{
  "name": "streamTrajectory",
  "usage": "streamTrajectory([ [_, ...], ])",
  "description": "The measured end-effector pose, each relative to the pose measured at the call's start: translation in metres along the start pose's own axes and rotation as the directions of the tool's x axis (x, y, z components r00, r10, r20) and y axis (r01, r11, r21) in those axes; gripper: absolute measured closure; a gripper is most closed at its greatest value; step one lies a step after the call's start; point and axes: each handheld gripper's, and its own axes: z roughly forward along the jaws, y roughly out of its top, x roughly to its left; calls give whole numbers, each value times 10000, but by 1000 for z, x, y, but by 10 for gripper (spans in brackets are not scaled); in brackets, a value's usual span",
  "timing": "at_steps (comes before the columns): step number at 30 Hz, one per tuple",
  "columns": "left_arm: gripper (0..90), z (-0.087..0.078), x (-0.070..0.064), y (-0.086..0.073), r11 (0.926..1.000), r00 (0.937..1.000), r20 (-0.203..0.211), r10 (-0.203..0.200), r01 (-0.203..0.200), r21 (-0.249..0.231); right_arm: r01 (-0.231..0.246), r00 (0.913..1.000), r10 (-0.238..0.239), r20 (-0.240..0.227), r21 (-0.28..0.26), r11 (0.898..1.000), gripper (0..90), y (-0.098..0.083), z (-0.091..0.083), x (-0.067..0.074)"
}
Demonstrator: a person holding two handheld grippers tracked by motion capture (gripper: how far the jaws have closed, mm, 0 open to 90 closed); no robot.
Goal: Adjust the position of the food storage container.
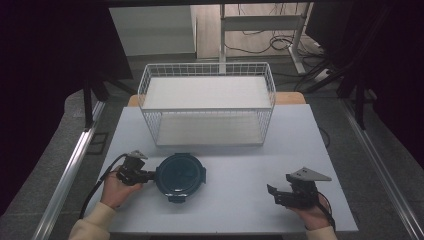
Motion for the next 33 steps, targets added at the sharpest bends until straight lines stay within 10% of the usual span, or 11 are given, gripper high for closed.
streamTrajectory([
  [7, 900, 20, -16, 0, 9999, 9970, 776, 61, -68, 86, -3, 10000, 3, 22, 16, 10000, 193, -1, 0, 0],
  [33, 900, 40, -56, 32, 9976, 9890, 1317, 668, -683, 71, 29, 10000, -29, -6, 2, 10000, 193, -1, -1, -1],
])
